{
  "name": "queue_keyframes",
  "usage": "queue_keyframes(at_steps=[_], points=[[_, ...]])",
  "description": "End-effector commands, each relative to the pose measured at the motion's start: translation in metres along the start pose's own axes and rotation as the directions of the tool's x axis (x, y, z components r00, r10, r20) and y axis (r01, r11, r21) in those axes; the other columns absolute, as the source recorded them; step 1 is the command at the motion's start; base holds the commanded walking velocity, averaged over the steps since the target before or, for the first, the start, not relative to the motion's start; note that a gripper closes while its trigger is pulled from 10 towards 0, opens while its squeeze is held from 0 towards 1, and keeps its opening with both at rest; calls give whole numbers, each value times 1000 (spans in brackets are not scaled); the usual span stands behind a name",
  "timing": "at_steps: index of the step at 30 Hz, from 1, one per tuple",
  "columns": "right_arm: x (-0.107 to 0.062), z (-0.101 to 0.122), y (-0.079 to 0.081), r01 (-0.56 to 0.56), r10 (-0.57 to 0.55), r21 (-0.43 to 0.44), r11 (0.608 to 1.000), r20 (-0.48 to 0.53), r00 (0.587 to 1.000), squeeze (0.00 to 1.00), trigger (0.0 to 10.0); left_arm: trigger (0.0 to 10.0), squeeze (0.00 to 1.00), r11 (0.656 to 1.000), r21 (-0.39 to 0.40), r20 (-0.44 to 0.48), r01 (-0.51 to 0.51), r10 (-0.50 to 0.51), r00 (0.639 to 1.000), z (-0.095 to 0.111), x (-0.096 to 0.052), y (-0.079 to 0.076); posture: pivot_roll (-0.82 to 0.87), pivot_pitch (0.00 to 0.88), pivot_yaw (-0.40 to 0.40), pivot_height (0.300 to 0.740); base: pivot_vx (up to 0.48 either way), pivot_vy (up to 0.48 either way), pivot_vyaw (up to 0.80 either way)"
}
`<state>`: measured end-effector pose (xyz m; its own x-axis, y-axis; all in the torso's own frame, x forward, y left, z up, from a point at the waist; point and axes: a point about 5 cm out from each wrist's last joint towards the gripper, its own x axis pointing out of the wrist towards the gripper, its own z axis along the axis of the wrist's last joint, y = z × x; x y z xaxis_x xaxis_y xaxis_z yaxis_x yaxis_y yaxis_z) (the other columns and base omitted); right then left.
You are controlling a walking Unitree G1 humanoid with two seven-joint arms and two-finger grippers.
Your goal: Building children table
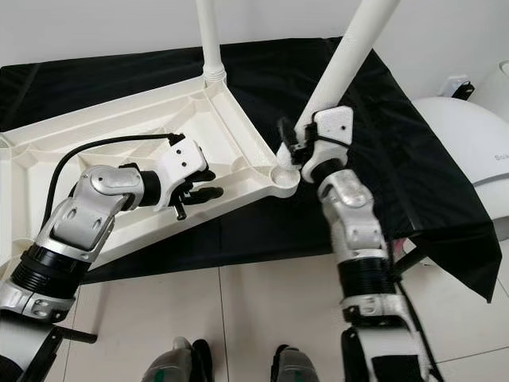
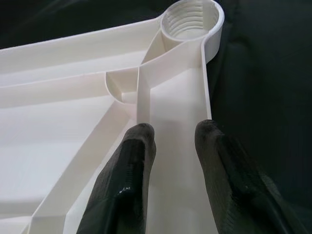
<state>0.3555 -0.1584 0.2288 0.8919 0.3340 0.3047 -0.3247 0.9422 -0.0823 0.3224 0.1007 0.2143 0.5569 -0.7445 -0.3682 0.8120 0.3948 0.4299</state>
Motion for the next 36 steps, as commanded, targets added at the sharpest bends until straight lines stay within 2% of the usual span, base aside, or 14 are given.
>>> queue_keyframes(at_steps=[1, 6, 11, 14, 16, 22, 23, 27, 36], points=[[2, 2, -4, -71, 71, 6, 997, -3, 997, 0, 10000, 10000, 0, 990, -26, 6, -139, 139, 990, -2, 1, 4, -118, 147, 19, 740, 0, 0, 0], [3, 3, -15, -137, 137, -21, 990, -19, 990, 0, 10000, 10000, 0, 984, -42, 22, -170, 171, 985, 0, 6, 1, -116, 154, 8, 740, 0, 0, 0], [5, 9, -25, -169, 169, -9, 986, -13, 986, 0, 10000, 10000, 0, 977, -79, 49, -200, 204, 978, 4, 20, -9, -114, 161, -4, 740, 0, 0, 0], [6, 10, -26, -166, 166, -14, 986, -9, 986, 0, 10000, 10000, 0, 977, -99, 55, -190, 196, 979, 6, 25, -13, -115, 162, -3, 740, 0, 0, 0], [7, 12, -28, -175, 175, -8, 985, 2, 985, 0, 10000, 10000, 0, 978, -114, 68, -172, 180, 981, 11, 34, -19, -115, 162, -3, 740, 0, 0, 0], [7, 14, -29, -189, 190, -14, 982, 21, 982, 0, 10000, 10000, 0, 980, -132, 58, -150, 158, 986, 14, 47, -23, -118, 166, 11, 740, 0, 0, 0], [7, 15, -28, -194, 194, -17, 981, 27, 981, 0, 10000, 10000, 0, 973, -161, 17, -163, 168, 986, 10, 53, -22, -122, 171, 17, 740, 0, 0, 0], [6, 16, -28, -193, 194, -17, 981, 35, 980, 0, 10000, 10000, 0, 966, -155, -29, -207, 205, 978, 4, 56, -17, -126, 174, 19, 740, 0, 0, 0], [5, 19, -31, -182, 182, -12, 983, 54, 982, 0, 10000, 10000, 0, 934, -185, -22, -307, 308, 951, 9, 50, 3, -128, 175, 26, 740, 0, 0, 0]])
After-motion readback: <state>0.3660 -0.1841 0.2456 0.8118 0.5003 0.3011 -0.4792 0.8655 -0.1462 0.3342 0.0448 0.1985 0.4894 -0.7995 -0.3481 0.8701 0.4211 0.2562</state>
